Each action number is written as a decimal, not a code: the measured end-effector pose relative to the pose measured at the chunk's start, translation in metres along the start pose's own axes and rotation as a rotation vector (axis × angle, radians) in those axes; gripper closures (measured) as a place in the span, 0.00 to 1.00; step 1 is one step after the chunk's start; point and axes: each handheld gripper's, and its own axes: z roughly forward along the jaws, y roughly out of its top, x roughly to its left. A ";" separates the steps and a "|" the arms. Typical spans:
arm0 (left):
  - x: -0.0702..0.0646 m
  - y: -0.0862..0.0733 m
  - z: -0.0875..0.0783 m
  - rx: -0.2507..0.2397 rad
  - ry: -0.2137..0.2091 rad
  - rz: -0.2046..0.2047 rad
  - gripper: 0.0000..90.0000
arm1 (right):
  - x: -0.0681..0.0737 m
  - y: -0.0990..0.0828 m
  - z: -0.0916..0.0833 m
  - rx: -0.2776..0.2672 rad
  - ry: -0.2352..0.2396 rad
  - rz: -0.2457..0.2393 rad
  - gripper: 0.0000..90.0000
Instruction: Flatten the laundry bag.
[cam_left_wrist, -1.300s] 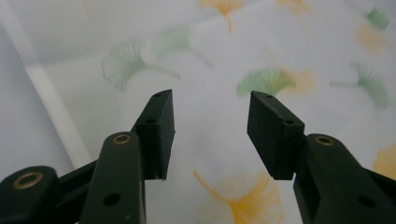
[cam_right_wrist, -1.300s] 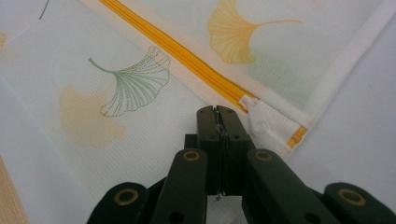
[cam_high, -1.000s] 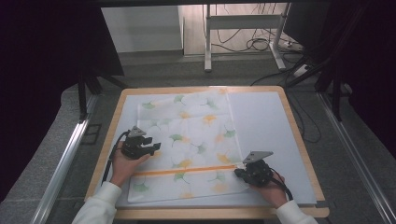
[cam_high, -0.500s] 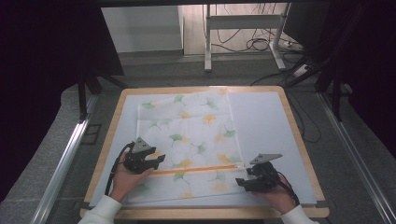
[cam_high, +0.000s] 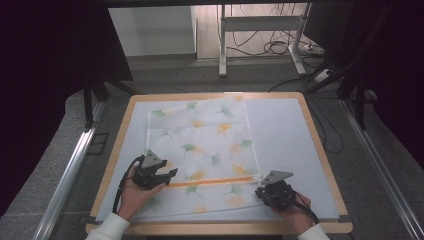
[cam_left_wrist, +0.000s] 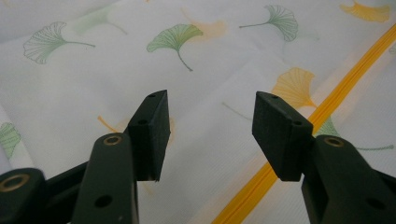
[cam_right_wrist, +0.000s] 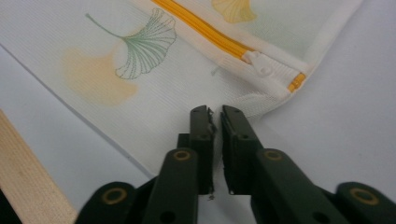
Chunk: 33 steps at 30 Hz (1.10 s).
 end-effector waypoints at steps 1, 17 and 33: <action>0.000 0.000 0.000 0.001 -0.001 0.001 0.51 | 0.000 0.000 -0.001 -0.003 -0.002 -0.009 0.95; 0.004 0.001 0.000 0.003 -0.013 -0.004 0.51 | 0.014 -0.034 -0.037 -0.090 0.072 0.041 0.94; 0.080 -0.014 0.001 0.019 0.147 -0.209 0.50 | 0.012 -0.030 -0.024 -0.053 0.056 0.000 0.94</action>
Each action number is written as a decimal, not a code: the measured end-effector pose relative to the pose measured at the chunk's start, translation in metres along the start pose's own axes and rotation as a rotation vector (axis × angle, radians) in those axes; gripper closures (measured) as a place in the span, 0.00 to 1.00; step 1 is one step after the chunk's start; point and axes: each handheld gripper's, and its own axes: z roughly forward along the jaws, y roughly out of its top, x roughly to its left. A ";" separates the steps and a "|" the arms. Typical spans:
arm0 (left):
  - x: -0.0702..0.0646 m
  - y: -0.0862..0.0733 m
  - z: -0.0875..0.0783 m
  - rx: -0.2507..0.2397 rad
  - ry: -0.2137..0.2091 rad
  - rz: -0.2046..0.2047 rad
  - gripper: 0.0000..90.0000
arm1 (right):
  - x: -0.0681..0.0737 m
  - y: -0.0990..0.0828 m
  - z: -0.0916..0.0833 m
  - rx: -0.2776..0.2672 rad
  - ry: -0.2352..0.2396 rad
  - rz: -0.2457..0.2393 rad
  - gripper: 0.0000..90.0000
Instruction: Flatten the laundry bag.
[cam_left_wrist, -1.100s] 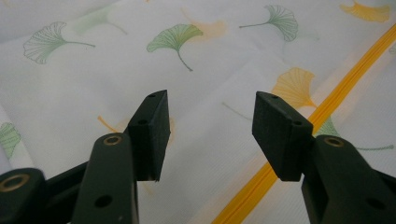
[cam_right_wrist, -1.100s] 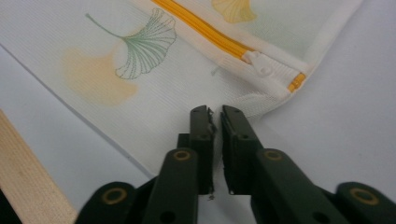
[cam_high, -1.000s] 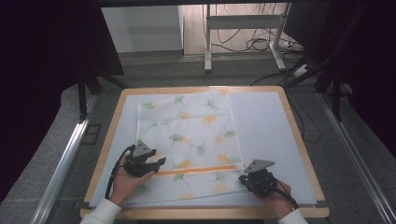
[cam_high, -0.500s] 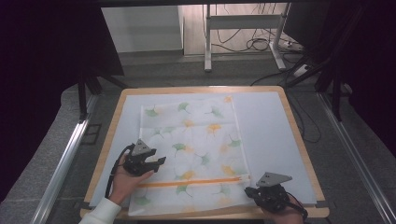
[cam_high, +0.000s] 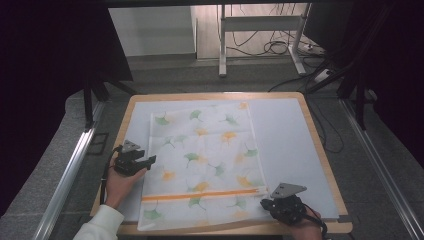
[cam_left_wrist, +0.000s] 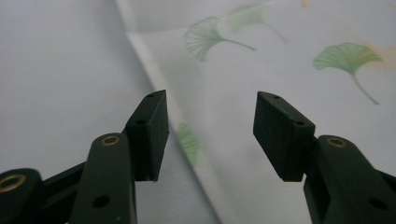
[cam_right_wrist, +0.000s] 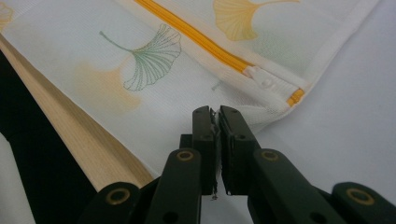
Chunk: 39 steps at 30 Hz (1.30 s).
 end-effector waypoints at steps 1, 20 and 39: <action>0.003 0.000 0.002 0.000 -0.002 -0.011 0.50 | -0.001 0.001 0.001 0.000 -0.003 0.003 0.94; 0.067 0.052 0.065 -0.026 -0.023 -0.098 0.48 | 0.002 0.007 0.010 -0.001 -0.028 -0.019 0.94; 0.024 0.078 0.084 -0.049 -0.079 0.095 0.98 | 0.002 0.008 0.012 0.005 -0.040 -0.039 0.94</action>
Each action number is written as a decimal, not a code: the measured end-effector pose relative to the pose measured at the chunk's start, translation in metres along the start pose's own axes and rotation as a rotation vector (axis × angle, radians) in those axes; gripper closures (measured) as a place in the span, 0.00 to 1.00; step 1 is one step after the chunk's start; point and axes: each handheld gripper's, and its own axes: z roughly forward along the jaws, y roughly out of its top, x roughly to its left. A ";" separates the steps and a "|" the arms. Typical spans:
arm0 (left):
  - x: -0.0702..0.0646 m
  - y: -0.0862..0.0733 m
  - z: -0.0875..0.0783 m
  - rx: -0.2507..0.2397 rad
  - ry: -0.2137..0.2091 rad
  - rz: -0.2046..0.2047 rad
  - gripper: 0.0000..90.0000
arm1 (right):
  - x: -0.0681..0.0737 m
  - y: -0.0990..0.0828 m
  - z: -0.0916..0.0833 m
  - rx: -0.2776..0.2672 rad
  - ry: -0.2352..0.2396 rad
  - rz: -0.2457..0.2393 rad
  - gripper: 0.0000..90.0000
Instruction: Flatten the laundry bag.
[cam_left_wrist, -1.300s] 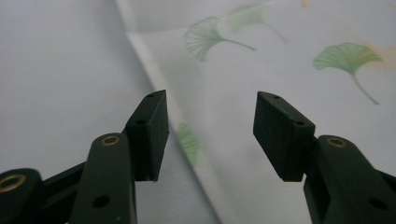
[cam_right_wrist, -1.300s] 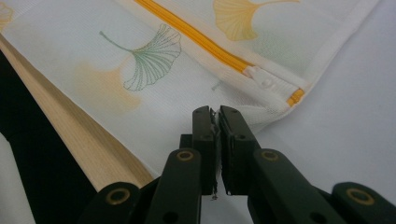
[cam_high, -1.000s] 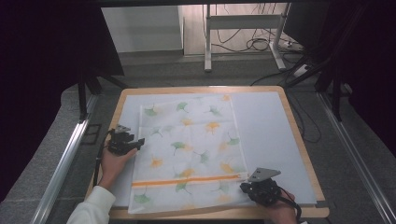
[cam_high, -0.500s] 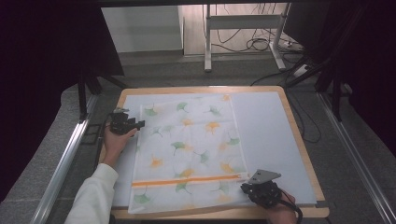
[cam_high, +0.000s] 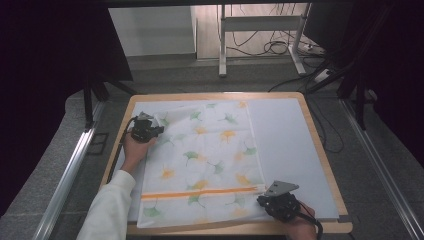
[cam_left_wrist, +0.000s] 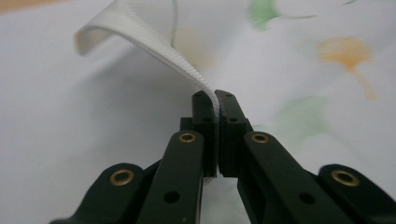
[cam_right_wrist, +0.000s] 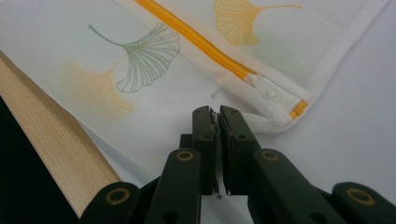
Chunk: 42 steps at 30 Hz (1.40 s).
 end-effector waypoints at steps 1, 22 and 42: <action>-0.005 0.001 -0.001 0.002 0.001 0.014 0.98 | 0.000 0.000 0.000 -0.001 -0.001 -0.005 0.94; -0.051 0.013 0.007 0.026 0.014 0.247 0.98 | -0.001 0.003 0.003 0.002 0.008 -0.014 0.93; 0.033 0.015 0.021 0.107 0.188 0.027 0.60 | -0.002 0.015 0.012 -0.006 -0.002 0.000 0.93</action>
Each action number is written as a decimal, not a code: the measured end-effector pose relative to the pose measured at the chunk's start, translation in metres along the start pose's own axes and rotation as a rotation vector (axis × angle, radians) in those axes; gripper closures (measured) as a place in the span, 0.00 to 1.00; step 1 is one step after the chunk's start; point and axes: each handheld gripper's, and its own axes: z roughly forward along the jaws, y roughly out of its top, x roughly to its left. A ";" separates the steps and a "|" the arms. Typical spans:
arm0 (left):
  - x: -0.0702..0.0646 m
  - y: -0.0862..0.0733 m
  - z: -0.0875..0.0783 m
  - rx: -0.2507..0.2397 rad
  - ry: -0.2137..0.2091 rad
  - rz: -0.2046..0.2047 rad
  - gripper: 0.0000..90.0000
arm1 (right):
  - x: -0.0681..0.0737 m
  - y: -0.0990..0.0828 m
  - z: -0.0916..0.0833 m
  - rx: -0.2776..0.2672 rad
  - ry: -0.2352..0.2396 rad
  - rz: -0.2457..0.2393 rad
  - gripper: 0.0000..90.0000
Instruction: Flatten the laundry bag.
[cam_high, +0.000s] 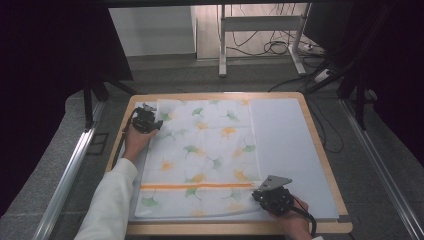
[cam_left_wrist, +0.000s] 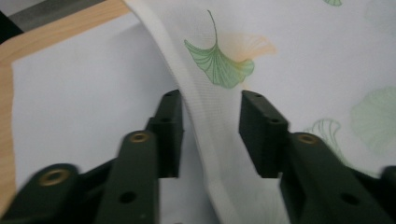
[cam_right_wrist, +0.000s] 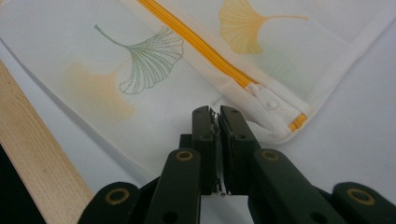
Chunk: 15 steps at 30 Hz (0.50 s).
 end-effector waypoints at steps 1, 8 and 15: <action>0.001 -0.002 -0.004 0.001 -0.008 -0.013 0.56 | 0.000 -0.001 -0.001 0.000 0.001 -0.001 0.93; -0.008 -0.014 -0.052 -0.090 -0.070 -0.041 0.42 | 0.000 -0.001 -0.002 0.002 -0.001 -0.022 0.92; -0.048 -0.022 -0.087 -0.174 -0.122 0.060 0.42 | -0.003 -0.002 -0.006 -0.022 0.018 -0.006 0.68</action>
